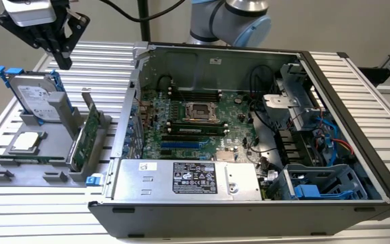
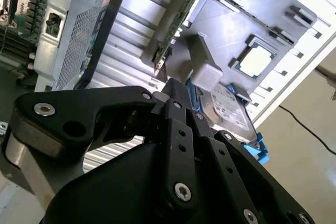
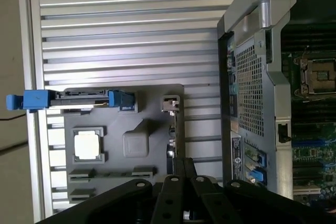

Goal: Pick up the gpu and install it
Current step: 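Reach for the gpu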

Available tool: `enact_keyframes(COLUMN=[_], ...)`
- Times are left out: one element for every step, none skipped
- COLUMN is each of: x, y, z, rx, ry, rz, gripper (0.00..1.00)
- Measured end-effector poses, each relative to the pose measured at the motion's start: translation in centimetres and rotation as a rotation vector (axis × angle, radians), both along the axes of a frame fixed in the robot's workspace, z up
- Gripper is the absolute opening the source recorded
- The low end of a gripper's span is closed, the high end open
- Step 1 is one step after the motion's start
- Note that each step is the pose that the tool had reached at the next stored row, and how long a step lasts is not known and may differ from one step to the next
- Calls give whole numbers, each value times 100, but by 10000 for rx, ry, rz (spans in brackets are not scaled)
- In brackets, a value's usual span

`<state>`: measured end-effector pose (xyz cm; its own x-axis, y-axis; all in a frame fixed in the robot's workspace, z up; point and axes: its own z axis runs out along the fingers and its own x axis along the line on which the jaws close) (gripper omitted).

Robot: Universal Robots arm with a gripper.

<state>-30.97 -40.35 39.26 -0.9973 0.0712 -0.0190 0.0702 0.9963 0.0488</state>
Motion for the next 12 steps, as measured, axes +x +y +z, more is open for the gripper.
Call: enact_keyframes(x=[0,-1,-2,-4,-6,-9,-14,-18,-23,-28,-33,-38], y=[-12,-26,-40,-54,-67,-79,-93,-107,-121,-135,-148,-163], z=[0,0,0,0,0,0,0,0,0,0,0,0], rx=[0,0,0,0,0,0,0,0,-1,-1,0,0], ry=[1,1,1,0,1,1,1,1,1,1,1,1], rz=[0,0,0,0,0,0,0,0,0,0,-1,-1], gripper=[0,0,0,0,0,0,0,0,0,0,0,0])
